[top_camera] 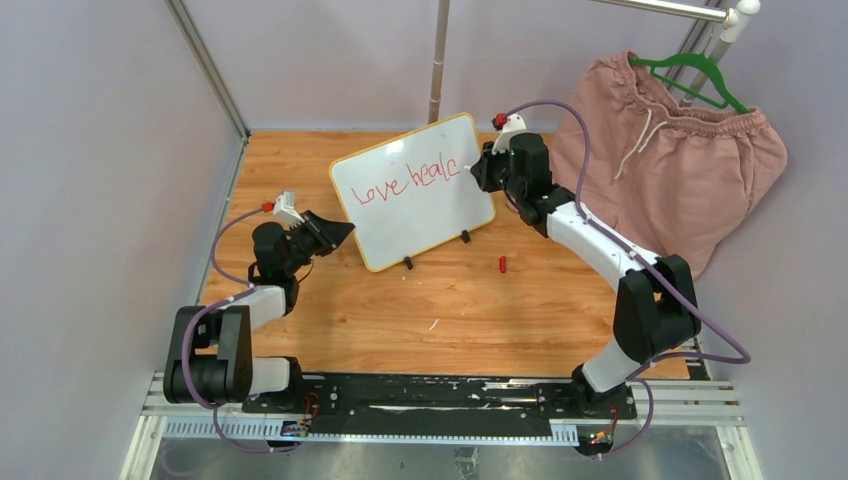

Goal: Write a sentence on the whiteboard

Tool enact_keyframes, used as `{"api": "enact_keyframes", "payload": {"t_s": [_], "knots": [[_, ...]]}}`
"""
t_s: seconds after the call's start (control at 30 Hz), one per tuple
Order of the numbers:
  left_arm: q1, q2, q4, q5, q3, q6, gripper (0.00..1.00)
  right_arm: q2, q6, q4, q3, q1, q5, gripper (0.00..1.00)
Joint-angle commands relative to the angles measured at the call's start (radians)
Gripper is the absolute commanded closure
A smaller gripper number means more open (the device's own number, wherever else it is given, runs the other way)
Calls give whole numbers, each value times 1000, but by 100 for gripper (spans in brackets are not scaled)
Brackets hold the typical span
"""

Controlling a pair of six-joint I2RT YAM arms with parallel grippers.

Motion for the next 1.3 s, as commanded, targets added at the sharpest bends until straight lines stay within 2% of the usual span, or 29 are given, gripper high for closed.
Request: {"api": "enact_keyframes", "payload": {"t_s": [0.0, 0.13, 0.33, 0.7, 1.27], "knots": [[4, -5, -7, -14, -2, 6, 100, 13, -2, 22, 52, -13, 38, 100], [4, -5, -7, -14, -2, 6, 100, 19, 12, 59, 43, -14, 66, 100], [4, -4, -7, -16, -1, 7, 100, 31, 10, 69, 57, 3, 11, 100], [3, -5, -7, -13, -1, 6, 100, 43, 33, 53, 71, -2, 78, 100], [3, -7, -7, -14, 1, 7, 100, 109, 29, 18, 136, -4, 74, 100]]}}
